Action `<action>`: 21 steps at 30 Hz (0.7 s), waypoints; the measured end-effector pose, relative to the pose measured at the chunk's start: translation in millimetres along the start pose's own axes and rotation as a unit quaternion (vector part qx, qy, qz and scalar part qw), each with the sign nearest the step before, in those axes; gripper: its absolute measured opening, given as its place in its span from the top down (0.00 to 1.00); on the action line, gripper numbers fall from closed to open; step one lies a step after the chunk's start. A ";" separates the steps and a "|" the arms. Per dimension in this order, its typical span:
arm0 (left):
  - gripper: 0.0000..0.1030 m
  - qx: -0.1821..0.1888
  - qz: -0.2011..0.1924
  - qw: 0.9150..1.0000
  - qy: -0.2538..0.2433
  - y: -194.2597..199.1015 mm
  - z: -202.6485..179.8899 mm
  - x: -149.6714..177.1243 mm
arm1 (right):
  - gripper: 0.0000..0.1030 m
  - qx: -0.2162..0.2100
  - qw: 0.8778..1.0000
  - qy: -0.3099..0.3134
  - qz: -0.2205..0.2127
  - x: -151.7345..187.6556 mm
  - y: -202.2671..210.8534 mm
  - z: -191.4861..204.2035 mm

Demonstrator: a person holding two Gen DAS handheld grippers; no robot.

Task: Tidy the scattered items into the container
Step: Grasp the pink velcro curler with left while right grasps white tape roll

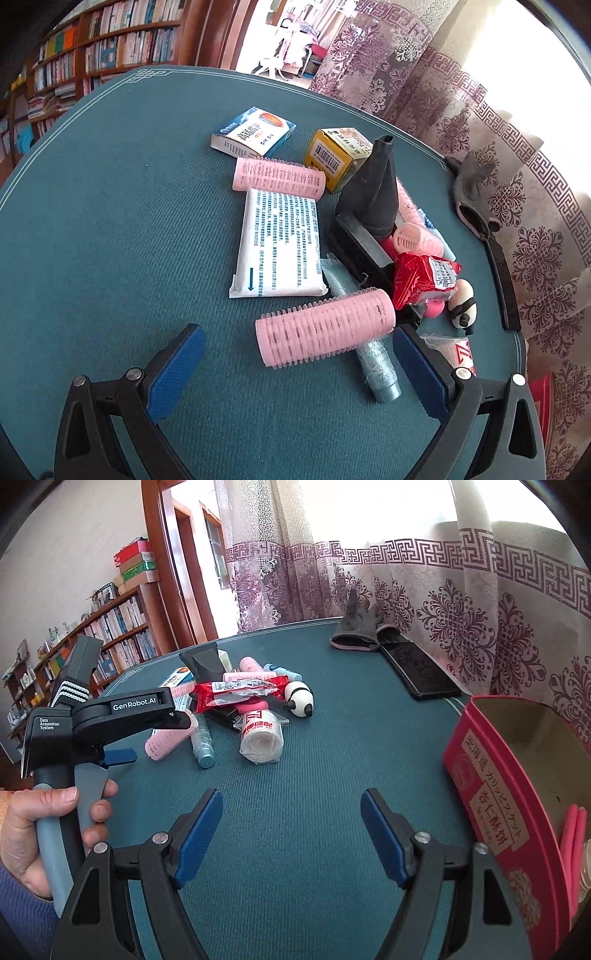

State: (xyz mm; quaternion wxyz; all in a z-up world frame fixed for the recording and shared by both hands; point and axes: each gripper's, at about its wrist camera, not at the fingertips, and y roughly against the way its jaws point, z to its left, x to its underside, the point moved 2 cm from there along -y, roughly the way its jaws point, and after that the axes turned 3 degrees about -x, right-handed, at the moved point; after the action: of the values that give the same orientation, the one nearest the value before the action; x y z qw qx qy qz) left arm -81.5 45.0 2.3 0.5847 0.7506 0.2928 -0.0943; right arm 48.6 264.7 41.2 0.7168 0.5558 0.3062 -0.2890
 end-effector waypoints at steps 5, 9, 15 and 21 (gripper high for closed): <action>0.01 -0.003 -0.012 1.000 0.006 -1.7 -3.7 -2.9 | 0.22 -0.004 1.000 -0.004 0.003 -5.7 -9.2 -2.0; 0.01 -0.002 -0.027 1.000 -0.005 -1.4 -5.4 -4.4 | 0.22 -0.006 1.000 -0.004 0.007 -8.9 -15.6 -0.1; 0.29 0.006 -0.035 0.997 -0.067 6.0 -19.4 3.1 | 0.22 -0.010 1.000 0.004 0.012 -11.8 -23.6 5.8; 0.64 0.008 -0.034 0.994 -0.101 15.9 -21.2 11.7 | 0.22 -0.010 1.000 -0.001 0.014 -17.1 -29.2 3.5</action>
State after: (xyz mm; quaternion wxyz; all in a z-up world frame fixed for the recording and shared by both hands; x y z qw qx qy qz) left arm -67.5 66.3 16.0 0.6019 0.7316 0.2564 -0.1915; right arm 15.9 256.2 36.8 0.7269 0.5523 0.3004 -0.2765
